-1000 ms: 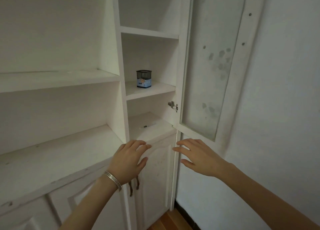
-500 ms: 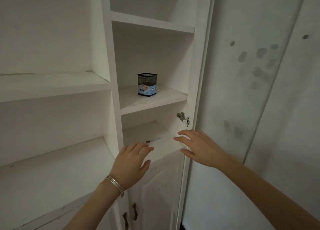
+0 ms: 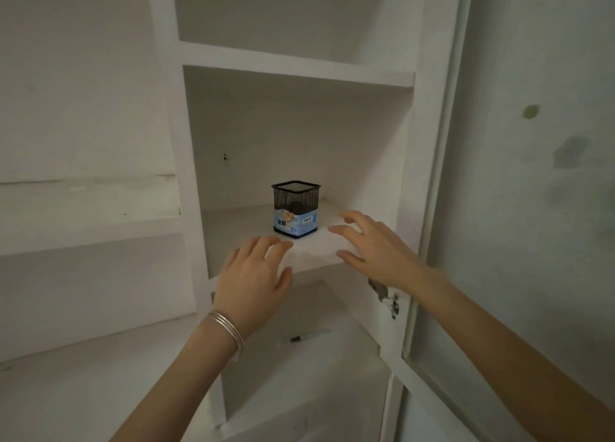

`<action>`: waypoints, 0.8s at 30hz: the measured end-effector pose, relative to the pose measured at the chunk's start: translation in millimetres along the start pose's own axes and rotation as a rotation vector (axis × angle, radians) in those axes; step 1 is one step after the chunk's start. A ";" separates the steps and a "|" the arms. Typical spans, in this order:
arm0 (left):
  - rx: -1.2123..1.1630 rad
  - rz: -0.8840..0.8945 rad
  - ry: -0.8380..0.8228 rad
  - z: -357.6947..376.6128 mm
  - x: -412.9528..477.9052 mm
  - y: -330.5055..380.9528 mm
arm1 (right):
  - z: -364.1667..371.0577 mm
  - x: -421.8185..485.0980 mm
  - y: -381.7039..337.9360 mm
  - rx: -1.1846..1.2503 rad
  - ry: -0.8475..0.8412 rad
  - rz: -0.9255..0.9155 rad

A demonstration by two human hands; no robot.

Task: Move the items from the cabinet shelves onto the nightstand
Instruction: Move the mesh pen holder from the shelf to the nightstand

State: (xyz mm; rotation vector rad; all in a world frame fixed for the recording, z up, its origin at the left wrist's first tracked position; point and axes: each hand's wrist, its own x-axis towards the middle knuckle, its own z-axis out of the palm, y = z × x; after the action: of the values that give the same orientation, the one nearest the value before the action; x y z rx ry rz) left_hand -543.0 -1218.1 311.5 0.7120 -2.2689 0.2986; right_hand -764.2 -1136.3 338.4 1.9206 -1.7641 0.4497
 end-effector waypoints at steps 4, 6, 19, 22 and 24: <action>-0.027 -0.018 -0.049 12.9 10.1 -15.1 | 10.3 46.1 7.4 0.095 0.053 0.055; -0.026 -0.022 -0.046 17.9 15.6 -21.0 | 13.9 64.9 9.7 0.133 0.059 0.094; -0.021 0.002 -0.052 29.6 40.8 -52.3 | 34.8 136.0 7.9 0.373 0.004 0.294; -0.041 0.030 -0.051 33.5 41.0 -56.5 | 39.2 140.6 7.1 0.425 0.004 0.369; -0.055 0.041 -0.054 34.2 41.3 -59.6 | 40.1 144.4 9.6 0.453 -0.003 0.405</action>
State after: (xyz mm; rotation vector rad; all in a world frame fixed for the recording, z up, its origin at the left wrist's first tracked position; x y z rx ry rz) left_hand -552.6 -1297.6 316.6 0.6531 -2.3355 0.2378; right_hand -761.2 -1278.7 385.7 1.8265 -2.2035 1.0676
